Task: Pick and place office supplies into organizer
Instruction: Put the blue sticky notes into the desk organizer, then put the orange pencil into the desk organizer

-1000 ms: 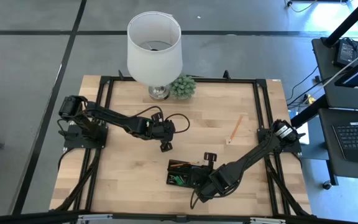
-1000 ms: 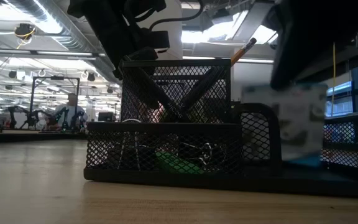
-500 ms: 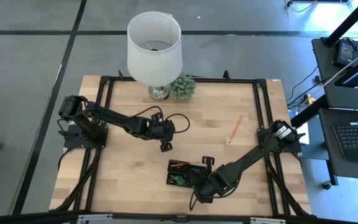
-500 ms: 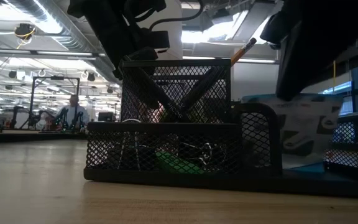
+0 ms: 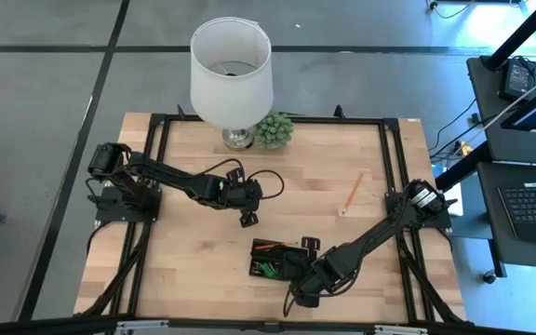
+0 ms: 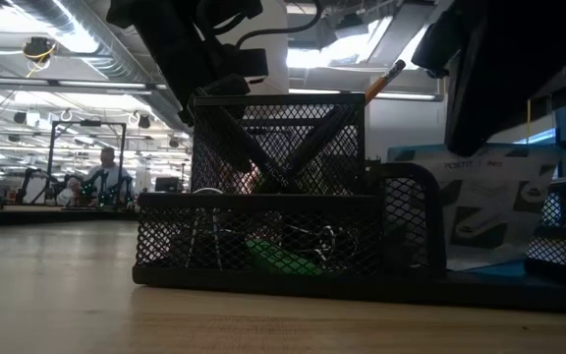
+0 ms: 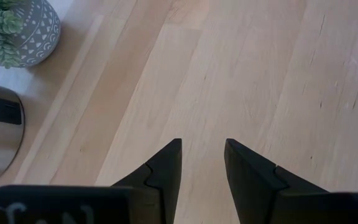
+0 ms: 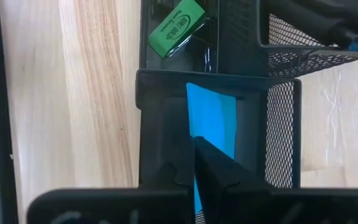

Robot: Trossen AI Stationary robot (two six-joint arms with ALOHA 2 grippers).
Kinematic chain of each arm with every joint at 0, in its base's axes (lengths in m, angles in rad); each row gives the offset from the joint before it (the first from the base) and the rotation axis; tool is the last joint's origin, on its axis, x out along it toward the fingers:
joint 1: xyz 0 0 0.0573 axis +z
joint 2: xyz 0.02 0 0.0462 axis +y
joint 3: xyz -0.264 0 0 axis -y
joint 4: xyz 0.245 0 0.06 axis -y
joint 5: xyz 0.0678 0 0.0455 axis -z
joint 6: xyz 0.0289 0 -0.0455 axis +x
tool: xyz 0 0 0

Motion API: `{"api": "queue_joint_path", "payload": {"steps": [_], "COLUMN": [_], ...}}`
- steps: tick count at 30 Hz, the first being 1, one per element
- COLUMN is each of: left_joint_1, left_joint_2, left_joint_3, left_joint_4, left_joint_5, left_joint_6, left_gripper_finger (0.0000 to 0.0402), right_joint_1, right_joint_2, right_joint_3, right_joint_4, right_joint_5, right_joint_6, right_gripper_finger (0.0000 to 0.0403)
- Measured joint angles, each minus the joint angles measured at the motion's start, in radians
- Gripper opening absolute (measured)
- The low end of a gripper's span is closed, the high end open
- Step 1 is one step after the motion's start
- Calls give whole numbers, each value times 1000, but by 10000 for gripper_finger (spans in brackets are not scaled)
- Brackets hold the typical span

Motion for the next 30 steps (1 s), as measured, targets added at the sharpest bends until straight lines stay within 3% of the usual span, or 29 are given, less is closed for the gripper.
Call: {"api": "queue_joint_path", "payload": {"steps": [21, 30], "left_joint_1": [0, 0], "left_joint_2": [0, 0], "left_joint_3": [0, 0], "left_joint_4": [0, 0], "left_joint_5": [0, 0], "left_joint_6": [-19, -24], "left_gripper_finger": [116, 116], "right_joint_1": [0, 0], "right_joint_2": [0, -92], "right_joint_3": [0, -1], "right_joint_4": [-1, -254], "right_joint_5": [0, -38], "right_joint_6": [23, 109], "right_gripper_finger": [84, 70]}}
